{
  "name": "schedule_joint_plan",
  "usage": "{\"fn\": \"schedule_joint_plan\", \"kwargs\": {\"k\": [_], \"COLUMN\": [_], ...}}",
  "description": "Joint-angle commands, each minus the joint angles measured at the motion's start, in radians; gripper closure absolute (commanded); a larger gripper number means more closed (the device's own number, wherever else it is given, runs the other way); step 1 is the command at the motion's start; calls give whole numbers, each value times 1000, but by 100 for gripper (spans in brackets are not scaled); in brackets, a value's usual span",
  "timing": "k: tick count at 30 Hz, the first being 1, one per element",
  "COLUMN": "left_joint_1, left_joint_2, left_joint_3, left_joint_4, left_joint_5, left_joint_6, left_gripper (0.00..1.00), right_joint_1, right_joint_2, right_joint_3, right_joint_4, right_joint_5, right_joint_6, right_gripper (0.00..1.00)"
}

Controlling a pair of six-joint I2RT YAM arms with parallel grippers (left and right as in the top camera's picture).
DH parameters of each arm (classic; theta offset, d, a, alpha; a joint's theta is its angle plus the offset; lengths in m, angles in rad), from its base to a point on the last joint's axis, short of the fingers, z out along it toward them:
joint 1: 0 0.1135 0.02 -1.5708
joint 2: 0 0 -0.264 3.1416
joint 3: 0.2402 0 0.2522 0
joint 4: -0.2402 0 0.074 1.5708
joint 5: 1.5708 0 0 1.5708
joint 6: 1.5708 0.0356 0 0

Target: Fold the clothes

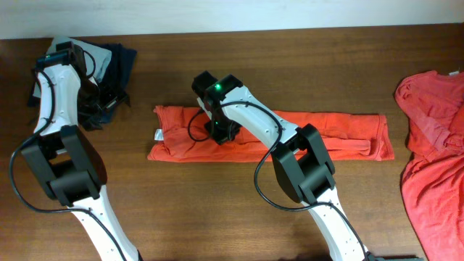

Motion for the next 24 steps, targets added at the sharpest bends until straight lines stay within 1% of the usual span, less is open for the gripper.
{"fn": "schedule_joint_plan", "kwargs": {"k": [1, 7, 12, 14, 16, 19, 20, 24], "left_joint_1": [1, 1, 1, 1, 1, 1, 1, 1], "left_joint_2": [-6, -6, -6, -6, -6, -6, -6, -6], "left_joint_3": [13, 13, 13, 13, 13, 13, 13, 13], "left_joint_4": [-1, -1, -1, -1, -1, -1, -1, -1], "left_joint_5": [7, 7, 7, 7, 7, 7, 7, 7], "left_joint_6": [-7, -6, -6, -6, -6, -6, -6, -7], "left_gripper": [1, 1, 1, 1, 1, 1, 1, 1], "right_joint_1": [-3, -3, -3, -4, -4, -4, -2, 17], "right_joint_2": [-44, -47, -47, -56, -69, -85, -87, -90], "right_joint_3": [5, 4, 5, 12, 37, 105, 129, 208], "right_joint_4": [-20, -21, -8, 4, 12, 13, 12, 20], "right_joint_5": [65, 65, 93, 137, 171, 171, 159, 12], "right_joint_6": [39, 105, 105, 105, 105, 101, 92, 66], "right_gripper": [96, 96, 94, 86, 82, 73, 67, 58]}}
